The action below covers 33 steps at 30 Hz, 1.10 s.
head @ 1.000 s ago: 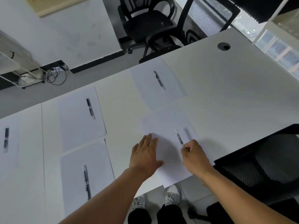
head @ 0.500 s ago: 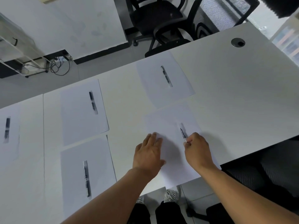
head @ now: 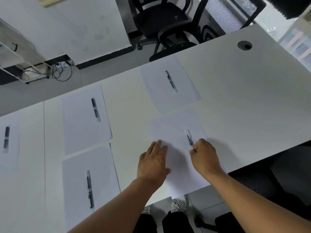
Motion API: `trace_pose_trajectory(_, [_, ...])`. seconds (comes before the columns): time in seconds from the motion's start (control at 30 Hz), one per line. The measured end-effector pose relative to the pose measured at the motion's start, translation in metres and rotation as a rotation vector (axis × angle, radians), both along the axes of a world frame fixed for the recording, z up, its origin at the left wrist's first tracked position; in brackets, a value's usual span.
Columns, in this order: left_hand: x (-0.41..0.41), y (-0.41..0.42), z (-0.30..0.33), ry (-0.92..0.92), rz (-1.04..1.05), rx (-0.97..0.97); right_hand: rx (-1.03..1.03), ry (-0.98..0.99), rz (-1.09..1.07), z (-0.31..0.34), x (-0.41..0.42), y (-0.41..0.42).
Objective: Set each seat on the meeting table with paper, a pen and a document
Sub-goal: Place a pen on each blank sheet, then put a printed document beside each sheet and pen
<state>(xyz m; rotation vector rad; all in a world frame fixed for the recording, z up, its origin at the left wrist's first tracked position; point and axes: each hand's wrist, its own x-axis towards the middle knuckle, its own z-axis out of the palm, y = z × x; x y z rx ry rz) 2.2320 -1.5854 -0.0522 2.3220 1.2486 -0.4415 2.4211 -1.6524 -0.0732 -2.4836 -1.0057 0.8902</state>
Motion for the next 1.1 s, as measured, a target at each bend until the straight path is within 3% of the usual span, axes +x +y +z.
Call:
trace_pose_trajectory(0.5, [-0.012, -0.012, 0.023, 0.024, 0.056, 0.034, -0.107, -0.067, 0.125, 0.022, 0.006, -0.004])
trace_pose_trajectory(0.77, [-0.061, 0.012, 0.093, -0.029, 0.203, 0.183, -0.072, -0.141, 0.305, 0.089, -0.022, 0.032])
trace_pose_trajectory(1.1, [-0.176, 0.029, 0.218, -0.022, 0.460, 0.485, 0.224, -0.251, 0.637, 0.198, -0.126, 0.099])
